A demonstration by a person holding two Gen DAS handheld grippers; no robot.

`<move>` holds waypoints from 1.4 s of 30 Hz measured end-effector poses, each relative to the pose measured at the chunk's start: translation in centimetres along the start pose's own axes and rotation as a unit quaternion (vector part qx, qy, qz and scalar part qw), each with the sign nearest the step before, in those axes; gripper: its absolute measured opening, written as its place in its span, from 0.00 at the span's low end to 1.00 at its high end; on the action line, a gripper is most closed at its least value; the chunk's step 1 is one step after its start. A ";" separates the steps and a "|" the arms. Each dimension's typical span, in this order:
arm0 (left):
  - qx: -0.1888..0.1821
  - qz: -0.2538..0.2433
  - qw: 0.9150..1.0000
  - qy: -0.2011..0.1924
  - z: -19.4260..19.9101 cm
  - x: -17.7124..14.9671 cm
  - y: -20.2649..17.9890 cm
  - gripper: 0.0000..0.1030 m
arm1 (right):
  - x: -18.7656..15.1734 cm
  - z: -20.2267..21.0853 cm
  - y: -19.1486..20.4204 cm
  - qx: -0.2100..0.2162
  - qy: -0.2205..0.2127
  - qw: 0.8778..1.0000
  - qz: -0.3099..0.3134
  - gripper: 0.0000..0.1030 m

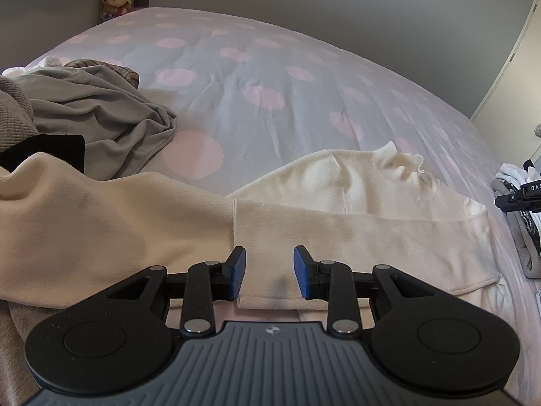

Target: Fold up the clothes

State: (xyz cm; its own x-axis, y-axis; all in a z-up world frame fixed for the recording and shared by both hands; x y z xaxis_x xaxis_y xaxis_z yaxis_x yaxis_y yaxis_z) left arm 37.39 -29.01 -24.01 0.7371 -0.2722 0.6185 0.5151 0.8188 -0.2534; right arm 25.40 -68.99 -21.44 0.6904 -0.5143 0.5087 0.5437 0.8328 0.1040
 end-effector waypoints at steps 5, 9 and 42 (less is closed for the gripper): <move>0.010 -0.006 1.000 0.005 -0.9 -0.2 0.1 0.27 | 0.2 -2.9 -1.8 -0.031 0.011 0.999 -0.029 0.32; 0.010 -0.001 1.000 0.014 -1.7 -0.4 0.3 0.27 | -0.1 -5.1 -2.5 -0.061 0.025 0.997 -0.043 0.33; 0.009 0.004 1.000 0.027 -2.4 -1.0 0.4 0.27 | -3.1 -0.6 -6.1 -0.023 -0.039 0.999 -0.024 0.06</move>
State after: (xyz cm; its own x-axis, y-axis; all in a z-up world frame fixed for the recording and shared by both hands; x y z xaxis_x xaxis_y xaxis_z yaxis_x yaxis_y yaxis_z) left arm 37.89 -29.63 -26.51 0.7632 -0.2926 0.5761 0.5022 0.8296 -0.2439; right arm 20.21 -72.57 -24.18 0.6255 -0.5339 0.5689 0.5976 0.7966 0.0906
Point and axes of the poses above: each gripper's, at about its wrist camera, not at the fingertips, and z roughly against the way its jaws point, y to its left, x to its top, the point moved 10 cm from there along -z, roughly the way its jaws point
